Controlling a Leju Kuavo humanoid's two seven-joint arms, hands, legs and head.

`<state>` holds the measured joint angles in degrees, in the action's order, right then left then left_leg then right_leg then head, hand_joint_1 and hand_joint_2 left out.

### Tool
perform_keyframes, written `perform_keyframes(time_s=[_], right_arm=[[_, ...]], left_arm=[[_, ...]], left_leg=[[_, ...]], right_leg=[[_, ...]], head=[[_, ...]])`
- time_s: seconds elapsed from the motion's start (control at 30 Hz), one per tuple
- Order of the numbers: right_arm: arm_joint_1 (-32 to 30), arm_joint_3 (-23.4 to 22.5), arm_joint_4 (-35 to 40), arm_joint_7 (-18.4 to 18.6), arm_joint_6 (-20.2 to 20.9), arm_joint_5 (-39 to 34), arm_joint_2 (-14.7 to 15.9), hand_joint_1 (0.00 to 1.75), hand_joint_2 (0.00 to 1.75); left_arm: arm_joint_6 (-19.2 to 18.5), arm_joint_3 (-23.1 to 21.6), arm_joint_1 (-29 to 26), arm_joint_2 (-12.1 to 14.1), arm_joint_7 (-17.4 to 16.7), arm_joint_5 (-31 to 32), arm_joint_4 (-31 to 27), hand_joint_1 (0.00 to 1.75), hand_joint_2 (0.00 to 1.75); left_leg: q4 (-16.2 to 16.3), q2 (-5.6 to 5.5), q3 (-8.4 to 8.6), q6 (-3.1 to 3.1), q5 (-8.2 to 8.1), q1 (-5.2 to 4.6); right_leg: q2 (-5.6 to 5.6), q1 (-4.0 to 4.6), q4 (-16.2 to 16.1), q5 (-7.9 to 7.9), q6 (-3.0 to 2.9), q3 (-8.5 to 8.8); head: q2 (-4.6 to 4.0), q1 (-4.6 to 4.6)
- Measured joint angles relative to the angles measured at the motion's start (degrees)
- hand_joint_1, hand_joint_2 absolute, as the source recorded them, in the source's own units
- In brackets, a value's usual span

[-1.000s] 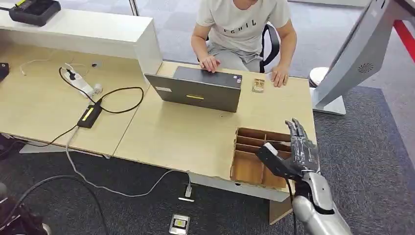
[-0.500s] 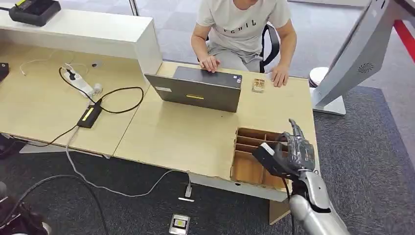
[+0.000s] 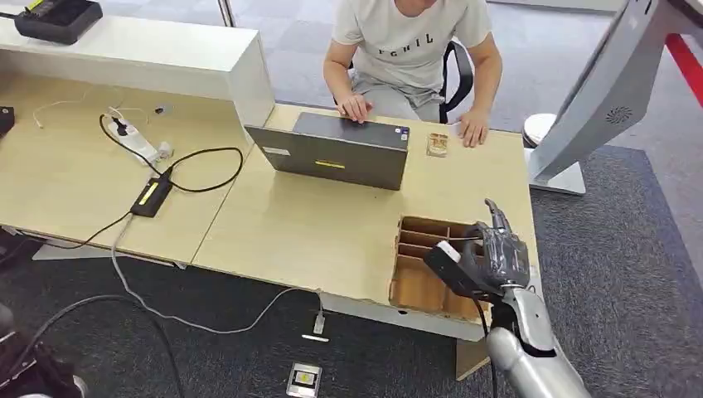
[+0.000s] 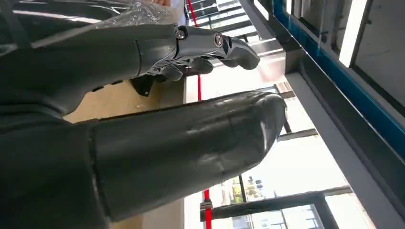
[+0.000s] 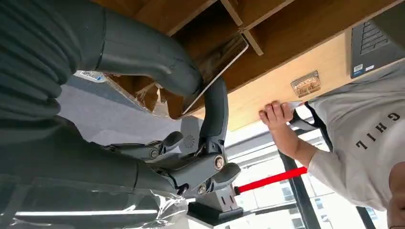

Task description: Pass the card to the sensor for recognition and then transmit it.

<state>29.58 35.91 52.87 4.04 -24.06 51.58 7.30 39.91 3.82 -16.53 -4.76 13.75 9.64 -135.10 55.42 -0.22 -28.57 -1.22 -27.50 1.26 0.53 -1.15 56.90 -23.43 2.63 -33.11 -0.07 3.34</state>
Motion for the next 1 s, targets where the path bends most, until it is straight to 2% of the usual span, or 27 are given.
perform_keyframes(time_s=[0.1, 0.13, 0.53, 0.7, 1.0], right_arm=[[0.2, 0.0, -0.4, -0.2, 0.0, 0.0, -0.1, 1.64, 1.75], [0.2, 0.0, -0.5, -0.3, 0.0, 0.0, -0.2, 1.75, 1.75], [0.5, -1.2, -0.9, -0.1, -1.2, -0.5, -0.5, 1.75, 1.75], [0.6, -3.5, 2.8, 1.4, -0.8, -2.0, 0.1, 1.75, 1.75], [0.6, -7.7, 13.9, 5.2, 0.5, -10.4, 2.9, 1.75, 1.75]], left_arm=[[0.0, 0.0, 0.1, 0.0, -0.1, 0.1, 0.0, 0.00, 0.00], [0.0, 0.0, 0.1, 0.0, -0.2, 0.1, 0.1, 0.00, 0.00], [0.0, -0.5, 0.7, 0.0, -0.2, -0.8, 0.5, 0.00, 0.00], [0.0, -0.7, 0.7, 0.0, 0.0, -1.1, 0.9, 0.00, 0.00], [0.0, -0.7, 0.7, 0.0, 0.3, -1.9, 1.2, 0.00, 0.00]], left_leg=[[0.0, 0.00, 0.00, 0.00, 0.00, 0.00], [0.0, 0.00, 0.00, 0.00, 0.00, 0.00], [0.0, 0.00, 0.01, 0.00, 0.00, 0.00], [0.0, 0.00, 0.01, 0.00, 0.00, -0.01], [0.0, 0.00, 0.01, 0.00, 0.00, -0.01]], right_leg=[[0.00, 0.00, 0.0, 0.00, 0.00, 0.00], [0.00, 0.00, 0.0, 0.00, 0.00, 0.00], [0.00, 0.00, 0.0, 0.00, 0.00, 0.00], [0.00, 0.00, 0.0, 0.00, 0.00, 0.00], [0.00, -0.01, 0.0, 0.00, 0.00, -0.01]], head=[[0.00, 0.00], [0.00, 0.00], [0.00, 0.00], [0.00, 0.00], [0.00, 0.00]])
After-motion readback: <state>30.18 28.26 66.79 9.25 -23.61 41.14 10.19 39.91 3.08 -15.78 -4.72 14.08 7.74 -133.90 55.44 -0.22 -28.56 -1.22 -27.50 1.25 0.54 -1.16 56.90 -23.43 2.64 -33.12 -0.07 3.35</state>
